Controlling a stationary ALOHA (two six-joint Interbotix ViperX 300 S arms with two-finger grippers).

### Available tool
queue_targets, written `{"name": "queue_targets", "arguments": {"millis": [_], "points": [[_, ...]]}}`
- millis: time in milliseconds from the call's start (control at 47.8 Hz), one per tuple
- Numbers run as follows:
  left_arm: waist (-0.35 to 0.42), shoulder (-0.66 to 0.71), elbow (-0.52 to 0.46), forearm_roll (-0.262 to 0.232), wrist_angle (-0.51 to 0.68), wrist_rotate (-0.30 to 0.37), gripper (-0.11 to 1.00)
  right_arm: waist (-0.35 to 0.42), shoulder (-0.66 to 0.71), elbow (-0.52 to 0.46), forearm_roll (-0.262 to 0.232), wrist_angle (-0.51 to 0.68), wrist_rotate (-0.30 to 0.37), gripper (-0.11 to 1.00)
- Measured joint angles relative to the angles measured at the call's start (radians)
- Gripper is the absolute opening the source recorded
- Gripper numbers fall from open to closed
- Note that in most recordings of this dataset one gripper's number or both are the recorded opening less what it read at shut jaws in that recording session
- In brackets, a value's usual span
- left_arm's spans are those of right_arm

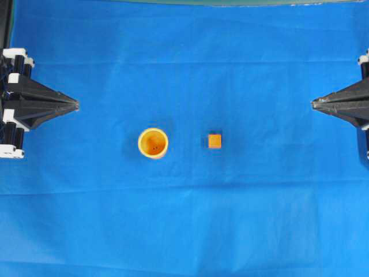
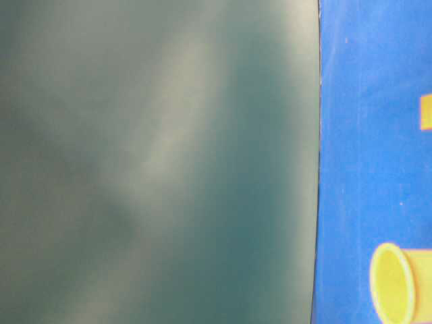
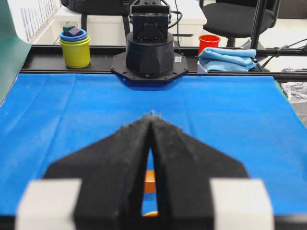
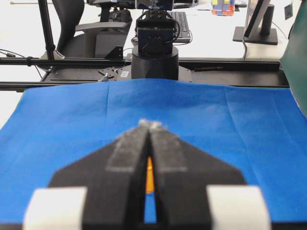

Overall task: Move the block forward with right arm.
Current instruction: 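Start moving the right gripper inward toward the orange cube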

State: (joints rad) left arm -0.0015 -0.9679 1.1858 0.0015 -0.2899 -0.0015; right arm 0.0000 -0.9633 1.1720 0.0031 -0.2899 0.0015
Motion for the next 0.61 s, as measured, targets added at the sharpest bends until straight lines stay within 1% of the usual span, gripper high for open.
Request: {"name": "queue_targets", "arguments": {"millis": [84,146,293,377,502,607], "points": [[-0.002,-0.002,-0.020,0.002,0.028,0.002,0.01,0.000,0.002,-0.006,-0.002,0.012,0.003,0.00],[0.000,0.000,-0.034,0.003,0.054,0.002,0.01,-0.002,0.003,-0.025,-0.002,0.054,0.008,0.00],[0.000,0.002,-0.044,0.005,0.109,0.000,0.01,0.000,0.021,-0.087,0.003,0.229,0.011,0.00],[0.000,0.006,-0.043,0.005,0.118,-0.002,0.00,0.000,0.041,-0.126,0.018,0.327,0.018,0.00],[0.000,0.006,-0.043,0.006,0.120,-0.002,0.01,-0.006,0.074,-0.176,0.034,0.407,0.052,0.00],[-0.002,0.008,-0.044,0.006,0.124,-0.002,0.00,-0.028,0.106,-0.210,0.037,0.426,0.106,0.00]]}}
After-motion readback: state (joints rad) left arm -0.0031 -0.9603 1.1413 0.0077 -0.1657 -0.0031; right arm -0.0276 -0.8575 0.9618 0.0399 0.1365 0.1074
